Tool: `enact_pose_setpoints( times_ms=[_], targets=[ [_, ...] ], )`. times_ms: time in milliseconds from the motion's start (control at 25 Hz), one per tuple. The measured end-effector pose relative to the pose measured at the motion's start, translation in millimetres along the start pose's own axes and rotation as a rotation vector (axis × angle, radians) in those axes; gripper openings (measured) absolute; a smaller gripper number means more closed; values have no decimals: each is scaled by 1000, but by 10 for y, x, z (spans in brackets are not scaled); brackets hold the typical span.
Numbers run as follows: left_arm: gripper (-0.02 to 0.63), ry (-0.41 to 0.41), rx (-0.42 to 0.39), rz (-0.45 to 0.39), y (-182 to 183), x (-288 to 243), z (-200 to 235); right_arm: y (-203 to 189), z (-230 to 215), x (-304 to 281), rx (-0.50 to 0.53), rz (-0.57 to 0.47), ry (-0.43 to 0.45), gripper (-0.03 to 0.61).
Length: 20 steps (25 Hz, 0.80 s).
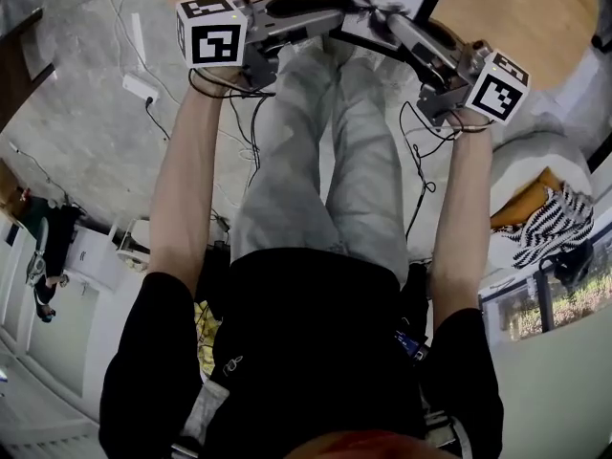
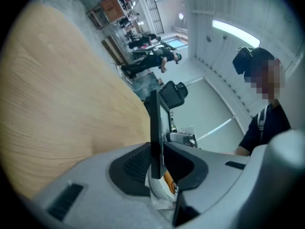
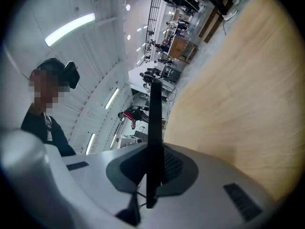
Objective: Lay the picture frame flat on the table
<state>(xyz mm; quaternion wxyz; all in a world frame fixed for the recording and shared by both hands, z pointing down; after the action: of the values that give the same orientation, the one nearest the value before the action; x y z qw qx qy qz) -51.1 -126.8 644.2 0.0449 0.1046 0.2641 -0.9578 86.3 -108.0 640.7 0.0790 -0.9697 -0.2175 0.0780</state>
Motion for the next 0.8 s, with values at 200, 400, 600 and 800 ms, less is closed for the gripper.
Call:
enact_pose_setpoints(
  times_ms=[200, 400, 600, 800],
  targets=[
    [9, 179, -37, -5, -156, 124, 197, 106, -509, -110, -8, -17, -181, 29],
    [9, 147, -41, -37, -281, 26, 78, 97, -903, -78, -53, -17, -301, 29],
    [9, 114, -53, -23, -370, -100, -46, 80, -1020, -81, -81, -12, -347, 31],
    [9, 114, -41, -23, -406, -146, -101, 103, -1110, -33, -37, -6, -494, 42]
  ],
)
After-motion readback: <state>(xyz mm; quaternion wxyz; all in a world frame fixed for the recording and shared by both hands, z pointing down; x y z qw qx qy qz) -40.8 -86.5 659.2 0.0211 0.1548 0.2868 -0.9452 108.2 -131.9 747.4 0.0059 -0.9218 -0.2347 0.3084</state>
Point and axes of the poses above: the fingertips, and each gripper's own axes: x backward along the fingers, z to its left, y out of its top, the point moved 4 cm from there along x, backward along the fingers, and after that the axes turned 8 degrees about -x, right-handed, at the moved point
